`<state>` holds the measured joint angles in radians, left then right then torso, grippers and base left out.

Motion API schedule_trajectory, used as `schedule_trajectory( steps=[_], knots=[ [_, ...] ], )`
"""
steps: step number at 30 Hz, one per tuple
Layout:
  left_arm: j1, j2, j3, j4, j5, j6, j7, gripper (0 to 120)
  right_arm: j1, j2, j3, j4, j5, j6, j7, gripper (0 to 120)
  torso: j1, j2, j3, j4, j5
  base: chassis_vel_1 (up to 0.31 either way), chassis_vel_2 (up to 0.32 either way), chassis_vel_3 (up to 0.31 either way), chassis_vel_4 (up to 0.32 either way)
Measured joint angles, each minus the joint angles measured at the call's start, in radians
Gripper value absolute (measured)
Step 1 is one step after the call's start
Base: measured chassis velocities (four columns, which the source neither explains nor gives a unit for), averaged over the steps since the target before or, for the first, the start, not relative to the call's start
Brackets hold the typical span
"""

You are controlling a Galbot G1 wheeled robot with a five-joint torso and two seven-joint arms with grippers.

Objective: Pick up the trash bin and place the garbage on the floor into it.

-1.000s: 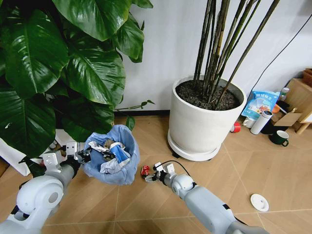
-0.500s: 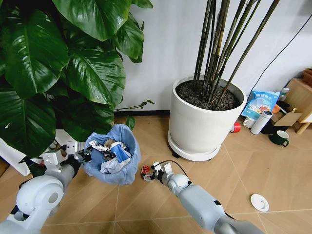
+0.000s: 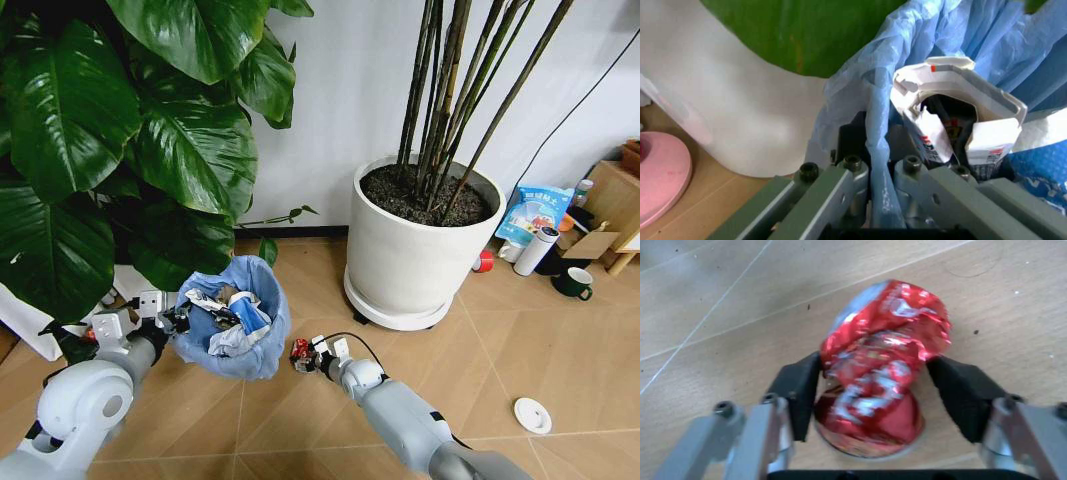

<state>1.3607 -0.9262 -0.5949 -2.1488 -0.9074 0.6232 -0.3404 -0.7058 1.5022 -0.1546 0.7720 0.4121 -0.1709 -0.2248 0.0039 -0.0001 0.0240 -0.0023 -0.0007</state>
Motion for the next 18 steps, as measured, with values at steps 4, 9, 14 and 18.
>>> schedule_trajectory(
  steps=[4,9,14,18],
  knots=[
    [-0.002,0.002,0.001,0.000,0.000,-0.001,0.000,0,0.000,0.003,0.003,-0.005,-0.002,0.002,-0.001,43,0.000,0.000,0.000,0.0000,0.0000,0.000,0.000,0.000,0.000],
    [0.002,0.002,0.001,0.000,0.001,-0.001,0.000,0,-0.007,0.002,0.008,-0.001,-0.001,0.004,-0.001,41,0.000,0.000,0.000,0.0001,0.0001,0.000,0.000,0.000,0.000],
    [0.002,0.003,0.000,0.000,0.001,-0.001,0.000,0,-0.014,-0.011,0.014,0.015,0.004,0.004,0.002,41,0.000,0.000,0.000,0.0000,0.0000,0.000,0.000,0.000,0.000],
    [0.002,0.005,0.000,0.001,0.000,-0.001,0.001,0,-0.034,-0.051,0.029,0.092,0.033,-0.001,0.025,41,0.000,0.000,0.000,0.0001,0.0001,0.000,0.000,0.000,0.000]
  ],
)
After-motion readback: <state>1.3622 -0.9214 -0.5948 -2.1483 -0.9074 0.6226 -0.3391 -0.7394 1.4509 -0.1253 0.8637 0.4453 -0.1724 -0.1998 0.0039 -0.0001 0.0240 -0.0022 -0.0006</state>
